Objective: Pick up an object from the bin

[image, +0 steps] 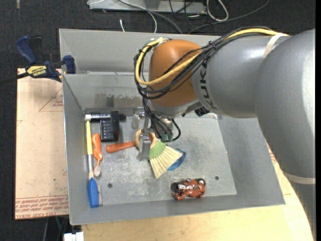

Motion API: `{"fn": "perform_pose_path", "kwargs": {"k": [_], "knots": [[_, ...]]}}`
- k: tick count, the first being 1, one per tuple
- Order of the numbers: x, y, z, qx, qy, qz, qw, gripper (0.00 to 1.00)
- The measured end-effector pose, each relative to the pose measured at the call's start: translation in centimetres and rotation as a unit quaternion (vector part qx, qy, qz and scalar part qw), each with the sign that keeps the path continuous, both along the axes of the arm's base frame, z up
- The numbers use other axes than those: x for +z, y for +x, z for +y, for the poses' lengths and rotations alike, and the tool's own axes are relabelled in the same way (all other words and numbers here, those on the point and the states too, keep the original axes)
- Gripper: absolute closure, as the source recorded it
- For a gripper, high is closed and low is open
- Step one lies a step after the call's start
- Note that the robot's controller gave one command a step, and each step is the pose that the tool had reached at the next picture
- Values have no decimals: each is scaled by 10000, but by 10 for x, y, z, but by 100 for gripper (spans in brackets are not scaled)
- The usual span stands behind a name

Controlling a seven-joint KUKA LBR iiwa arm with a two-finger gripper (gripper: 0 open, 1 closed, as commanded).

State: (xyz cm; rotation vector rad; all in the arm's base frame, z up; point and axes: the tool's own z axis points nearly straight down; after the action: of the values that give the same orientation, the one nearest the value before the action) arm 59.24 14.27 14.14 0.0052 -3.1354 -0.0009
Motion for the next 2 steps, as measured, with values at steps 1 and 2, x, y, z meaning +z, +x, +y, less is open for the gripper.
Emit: {"fn": "perform_pose_path", "kwargs": {"k": [1, 2], "knots": [[4, 2, 0, -13, 4, -35, 10000, 0], [-37, 3, -53, 151, 15, -51, 9999, 0]]}}
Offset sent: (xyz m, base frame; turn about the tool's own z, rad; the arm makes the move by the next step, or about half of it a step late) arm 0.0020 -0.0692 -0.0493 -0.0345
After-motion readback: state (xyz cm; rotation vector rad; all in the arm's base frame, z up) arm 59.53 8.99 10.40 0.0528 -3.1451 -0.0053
